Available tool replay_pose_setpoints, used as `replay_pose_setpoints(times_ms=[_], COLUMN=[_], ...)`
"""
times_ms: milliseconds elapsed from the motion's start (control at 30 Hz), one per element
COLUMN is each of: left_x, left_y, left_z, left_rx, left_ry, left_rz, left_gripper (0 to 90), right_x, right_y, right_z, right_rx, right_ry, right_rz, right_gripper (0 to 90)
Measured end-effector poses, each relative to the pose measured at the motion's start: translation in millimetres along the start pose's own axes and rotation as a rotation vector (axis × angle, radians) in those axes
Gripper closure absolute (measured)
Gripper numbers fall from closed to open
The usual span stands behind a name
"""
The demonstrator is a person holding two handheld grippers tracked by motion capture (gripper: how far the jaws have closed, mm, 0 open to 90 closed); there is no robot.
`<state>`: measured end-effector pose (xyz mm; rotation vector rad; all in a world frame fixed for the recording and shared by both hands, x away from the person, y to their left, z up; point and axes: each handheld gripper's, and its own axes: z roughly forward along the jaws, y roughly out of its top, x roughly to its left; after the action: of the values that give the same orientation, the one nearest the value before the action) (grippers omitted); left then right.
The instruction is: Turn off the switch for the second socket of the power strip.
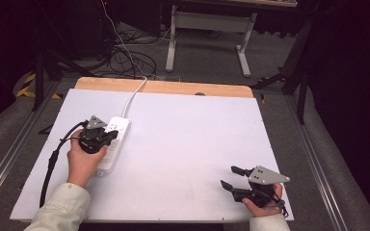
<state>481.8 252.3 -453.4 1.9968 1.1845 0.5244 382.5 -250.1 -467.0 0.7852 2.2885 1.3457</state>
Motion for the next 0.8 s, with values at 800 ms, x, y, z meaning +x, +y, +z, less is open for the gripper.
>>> replay_pose_setpoints(times_ms=[800], left_x=[-0.2], left_y=[-2.3], left_z=[10.4], left_rx=[0.041], left_ry=[0.012], left_rz=[0.037], left_gripper=[89.8], right_x=[0.0], right_y=[-0.7], right_z=[0.5], right_rx=[0.004], right_ry=[0.005], right_rz=[0.002], right_gripper=[37.0])
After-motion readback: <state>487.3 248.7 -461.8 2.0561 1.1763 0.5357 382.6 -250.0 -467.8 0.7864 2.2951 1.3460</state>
